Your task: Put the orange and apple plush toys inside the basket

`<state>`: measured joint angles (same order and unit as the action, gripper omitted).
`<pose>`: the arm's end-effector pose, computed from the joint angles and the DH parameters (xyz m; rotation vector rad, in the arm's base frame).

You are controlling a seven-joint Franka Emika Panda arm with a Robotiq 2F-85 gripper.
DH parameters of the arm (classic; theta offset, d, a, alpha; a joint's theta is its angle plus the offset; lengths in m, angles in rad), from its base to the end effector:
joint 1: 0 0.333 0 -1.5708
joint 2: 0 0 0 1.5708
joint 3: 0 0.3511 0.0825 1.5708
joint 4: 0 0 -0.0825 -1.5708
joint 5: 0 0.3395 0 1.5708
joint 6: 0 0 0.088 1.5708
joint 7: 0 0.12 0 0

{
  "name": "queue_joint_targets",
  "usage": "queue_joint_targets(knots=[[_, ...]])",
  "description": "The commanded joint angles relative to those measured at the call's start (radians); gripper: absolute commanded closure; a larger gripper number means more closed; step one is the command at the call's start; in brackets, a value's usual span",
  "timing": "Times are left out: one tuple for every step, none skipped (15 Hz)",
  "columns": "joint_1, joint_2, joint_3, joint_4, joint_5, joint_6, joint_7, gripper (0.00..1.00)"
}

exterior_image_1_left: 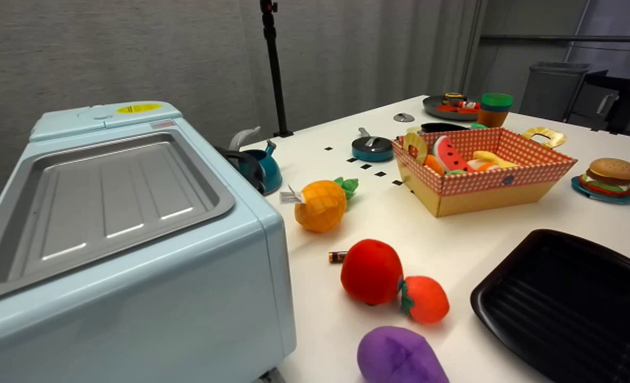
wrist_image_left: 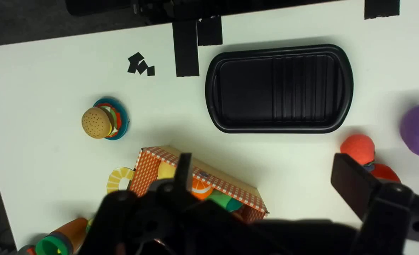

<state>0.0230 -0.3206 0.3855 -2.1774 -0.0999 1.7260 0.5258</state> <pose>0.3581 0.1624 0.5368 2.8739 -0.1744 -0.0619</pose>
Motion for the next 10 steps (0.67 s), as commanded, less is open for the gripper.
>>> queue_joint_targets(knots=[[0.041, 0.006, -0.036, 0.002, -0.012, -0.004, 0.011, 0.00], [0.041, 0.006, -0.036, 0.002, -0.012, -0.004, 0.011, 0.00], [0.043, 0.005, -0.034, -0.001, -0.016, 0.009, 0.009, 0.00], [0.049, 0.007, -0.036, -0.001, -0.012, 0.024, -0.001, 0.00], [0.059, 0.008, -0.040, 0.001, -0.003, 0.036, -0.013, 0.00], [0.070, 0.010, -0.045, -0.001, 0.005, 0.060, -0.028, 0.00], [0.082, 0.018, -0.049, -0.001, 0.020, 0.092, -0.048, 0.00], [0.093, 0.025, -0.052, -0.001, 0.029, 0.124, -0.062, 0.00], [0.104, 0.035, -0.053, -0.002, 0.039, 0.164, -0.076, 0.00], [0.113, 0.045, -0.055, -0.006, 0.046, 0.203, -0.088, 0.00]])
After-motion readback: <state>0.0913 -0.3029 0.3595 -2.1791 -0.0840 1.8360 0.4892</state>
